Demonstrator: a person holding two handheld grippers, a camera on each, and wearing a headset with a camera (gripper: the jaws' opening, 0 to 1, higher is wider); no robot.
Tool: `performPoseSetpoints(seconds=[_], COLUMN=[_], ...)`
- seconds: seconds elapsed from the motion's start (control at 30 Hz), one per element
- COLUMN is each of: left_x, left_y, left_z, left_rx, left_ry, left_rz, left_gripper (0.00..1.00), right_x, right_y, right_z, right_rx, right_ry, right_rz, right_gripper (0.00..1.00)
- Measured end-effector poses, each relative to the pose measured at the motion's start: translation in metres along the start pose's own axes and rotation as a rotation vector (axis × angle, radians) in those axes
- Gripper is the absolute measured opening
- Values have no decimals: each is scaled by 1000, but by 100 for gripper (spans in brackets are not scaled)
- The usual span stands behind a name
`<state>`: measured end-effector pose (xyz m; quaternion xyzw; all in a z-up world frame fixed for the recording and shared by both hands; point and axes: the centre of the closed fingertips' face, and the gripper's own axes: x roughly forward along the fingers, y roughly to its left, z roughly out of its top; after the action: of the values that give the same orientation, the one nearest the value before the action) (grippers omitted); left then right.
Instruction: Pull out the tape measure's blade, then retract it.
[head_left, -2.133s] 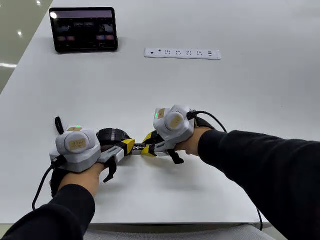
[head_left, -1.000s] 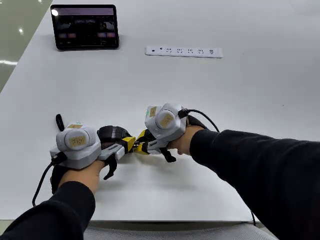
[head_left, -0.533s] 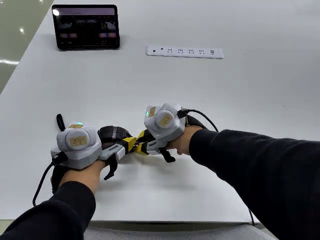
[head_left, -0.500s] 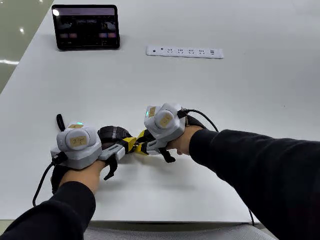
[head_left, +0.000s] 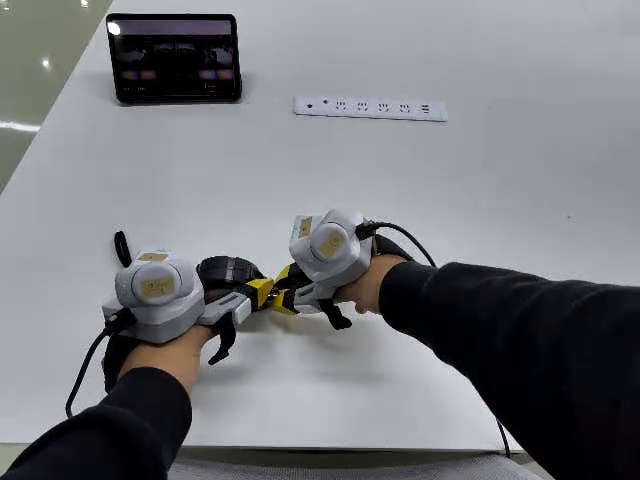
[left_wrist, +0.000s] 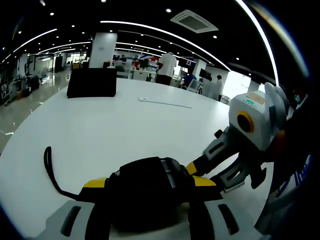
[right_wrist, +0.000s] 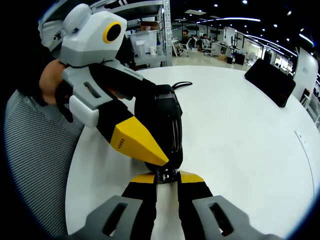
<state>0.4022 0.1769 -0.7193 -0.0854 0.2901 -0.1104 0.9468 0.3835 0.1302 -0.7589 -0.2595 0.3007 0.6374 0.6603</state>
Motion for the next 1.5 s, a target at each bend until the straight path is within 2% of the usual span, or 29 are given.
performPoseSetpoints(seconds=[0.47, 0.53, 0.57, 0.63, 0.7, 0.73, 0.77, 0.83, 0.87, 0.9, 0.93, 1.0, 1.03, 1.1, 1.13, 1.17, 1.23, 1.4, 1.5], left_x=[1, 1, 1, 0, -3, -4, -7, -8, -9, -10, -11, -14, -16, -20, -22, -24, -28, -44, -53], left_y=[1, 0, -1, 0, -1, 3, 16, 22, 24, 22, 24, 16, 12, 8, 6, 8, 8, 9, 20], left_z=[0, 0, -1, 0, -2, -2, 0, 7, 9, 9, 12, 20, 27, 35, 34, 34, 36, 31, 32], left_rx=[-2, 6, 13, -4, -72, -82, -63, -62, -98, -105, -102, -72, -50, -15, -29, -23, -10, 72, 130], left_ry=[0, 10, 29, 43, 66, 73, 65, 30, 37, 57, 54, 41, 17, -4, 15, 27, 20, 39, 43], left_rz=[-8, -8, -14, -28, -49, -38, 19, 16, -1, -31, -39, -112, -145, -194, -213, -221, -238, -300, -279], left_gripper=[60, 60, 61, 61, 60, 62, 70, 86, 92, 95, 99, 100, 100, 100, 100, 100, 100, 100, 100], right_x=[0, 0, 0, 0, 0, -1, -2, -6, -9, -13, -20, -29, -37, -51, -58, -68, -81, -125, -149], right_y=[1, 2, 3, 2, -1, -5, -10, -10, -11, -12, -12, -13, -16, -20, -23, -25, -25, -33, -34], right_z=[0, 0, 0, 0, -1, -1, -2, -2, 3, 4, 4, 6, 8, 8, 9, 8, 4, -8, -20], right_rx=[13, 12, 8, 16, 30, 31, 49, 68, 89, 88, 99, 113, 117, 131, 141, 147, 149, 172, 200], right_ry=[3, 15, 20, 30, 31, 29, 24, 8, -30, -41, -49, -69, -89, -115, -133, -150, -161, -201, -213], right_rz=[-4, -16, -17, -20, -38, -64, -96, -89, -99, -102, -107, -122, -143, -177, -201, -214, -223, -299, -331], right_gripper=[12, 12, 12, 12, 13, 16, 20, 30, 34, 38, 39, 42, 44, 54, 57, 61, 67, 82, 85])
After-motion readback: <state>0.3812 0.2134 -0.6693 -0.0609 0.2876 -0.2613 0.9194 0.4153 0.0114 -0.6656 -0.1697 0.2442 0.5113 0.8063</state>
